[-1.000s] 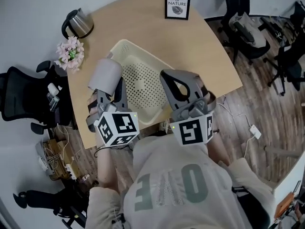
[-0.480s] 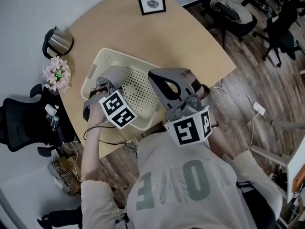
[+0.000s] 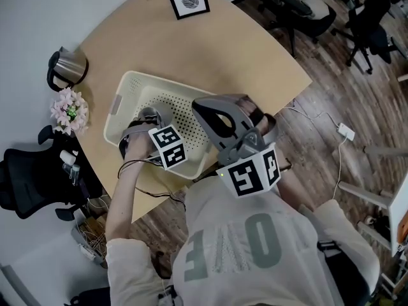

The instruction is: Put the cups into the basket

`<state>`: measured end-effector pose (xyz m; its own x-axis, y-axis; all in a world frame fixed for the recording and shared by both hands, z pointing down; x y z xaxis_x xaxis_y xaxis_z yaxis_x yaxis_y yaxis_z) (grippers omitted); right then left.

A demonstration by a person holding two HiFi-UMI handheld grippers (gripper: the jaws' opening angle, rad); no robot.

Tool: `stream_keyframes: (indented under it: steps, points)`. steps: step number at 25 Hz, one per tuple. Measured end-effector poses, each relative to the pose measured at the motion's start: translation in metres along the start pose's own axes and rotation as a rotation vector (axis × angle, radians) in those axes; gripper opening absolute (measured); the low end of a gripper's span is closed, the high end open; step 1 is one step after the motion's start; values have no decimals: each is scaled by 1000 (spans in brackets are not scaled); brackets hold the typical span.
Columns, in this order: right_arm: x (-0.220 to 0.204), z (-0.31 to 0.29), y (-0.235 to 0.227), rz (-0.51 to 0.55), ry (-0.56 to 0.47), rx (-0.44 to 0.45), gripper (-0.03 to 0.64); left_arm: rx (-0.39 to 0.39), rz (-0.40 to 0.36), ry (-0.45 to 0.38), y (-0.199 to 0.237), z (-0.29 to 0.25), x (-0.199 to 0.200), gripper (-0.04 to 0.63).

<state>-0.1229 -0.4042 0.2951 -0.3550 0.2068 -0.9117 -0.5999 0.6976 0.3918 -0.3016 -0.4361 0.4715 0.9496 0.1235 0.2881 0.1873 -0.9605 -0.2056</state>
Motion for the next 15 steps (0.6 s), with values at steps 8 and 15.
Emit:
stream_keyframes:
  steps: [8,15]
  points:
    - [-3,-2,-2,-24,11,-8,-2,-82,-242,102,-18,-31,27,54]
    - [-5,0,-2,-29,20,-13,-2,-110,-258,159,-21,-43,24,64]
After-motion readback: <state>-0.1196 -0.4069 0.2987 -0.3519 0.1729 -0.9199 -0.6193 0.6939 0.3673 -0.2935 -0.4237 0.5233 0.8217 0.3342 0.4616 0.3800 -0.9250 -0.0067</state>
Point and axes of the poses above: the fingertips, and each gripper's own axes: z backward along the fingers, y to its left, x out of its top, the point moved 9 cm from there along z, backward along the fingers, and after that the axes turned 13 degrees about -z, right-handed, at the moved point
